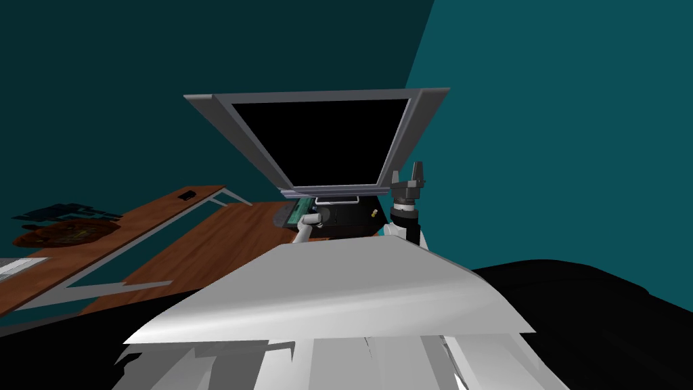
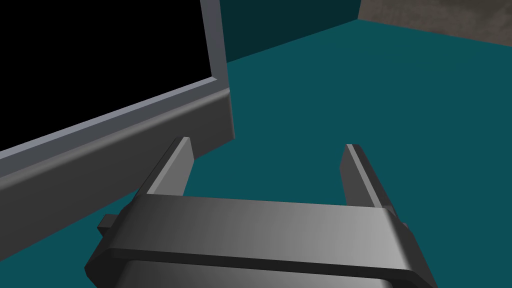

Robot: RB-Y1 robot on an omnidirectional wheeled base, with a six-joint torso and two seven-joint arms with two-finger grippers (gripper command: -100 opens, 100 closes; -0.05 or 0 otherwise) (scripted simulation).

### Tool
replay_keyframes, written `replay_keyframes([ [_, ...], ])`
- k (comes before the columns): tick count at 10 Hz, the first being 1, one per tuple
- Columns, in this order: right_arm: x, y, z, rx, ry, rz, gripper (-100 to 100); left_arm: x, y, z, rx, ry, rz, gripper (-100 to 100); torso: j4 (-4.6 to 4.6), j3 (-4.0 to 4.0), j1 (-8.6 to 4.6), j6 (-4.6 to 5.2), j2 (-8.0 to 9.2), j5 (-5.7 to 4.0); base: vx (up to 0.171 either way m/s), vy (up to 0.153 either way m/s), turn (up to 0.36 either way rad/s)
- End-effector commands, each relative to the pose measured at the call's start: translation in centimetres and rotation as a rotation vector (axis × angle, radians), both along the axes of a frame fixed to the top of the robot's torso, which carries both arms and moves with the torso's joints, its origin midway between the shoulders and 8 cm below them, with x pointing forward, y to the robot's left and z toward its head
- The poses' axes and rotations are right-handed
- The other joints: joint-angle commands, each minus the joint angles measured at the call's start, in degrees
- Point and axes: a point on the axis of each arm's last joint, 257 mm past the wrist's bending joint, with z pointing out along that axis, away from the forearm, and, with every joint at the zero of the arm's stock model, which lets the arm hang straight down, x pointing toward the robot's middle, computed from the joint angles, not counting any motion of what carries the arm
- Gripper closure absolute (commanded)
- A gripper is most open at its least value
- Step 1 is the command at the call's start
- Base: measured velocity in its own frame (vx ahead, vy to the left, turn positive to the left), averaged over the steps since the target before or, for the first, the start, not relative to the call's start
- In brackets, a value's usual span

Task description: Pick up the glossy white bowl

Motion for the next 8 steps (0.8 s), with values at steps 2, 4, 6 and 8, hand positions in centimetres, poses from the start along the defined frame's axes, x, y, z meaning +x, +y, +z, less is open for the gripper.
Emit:
replay_keyframes([
  [2,0.0,0.0,0.0,0.0,0.0,0.0,0,-0.63,0.01,-1.14,0.0,-0.002,-0.001,-100,0.0,0.0,0.01,0.0,0.0,0.0,0.005,0.007,-0.019],
  [4,0.0,0.0,0.0,0.0,0.0,0.0,0,-0.75,0.09,-1.3,0.0,0.0,-0.001,-100,0.0,0.0,0.0,0.0,0.0,0.0,0.002,0.003,-0.008],
  [6,0.0,0.0,0.0,0.0,0.0,0.0,0,-0.72,0.08,-1.33,0.0,-0.002,-0.002,100,0.01,0.01,-0.02,0.0,0.01,-0.01,0.0,0.0,0.0],
  [8,0.0,0.0,0.0,0.0,0.0,0.0,0,-0.46,0.38,-1.17,0.002,-0.009,0.005,100,-0.1,-0.06,0.06,0.17,-0.02,0.11,-0.002,-0.001,0.006],
])
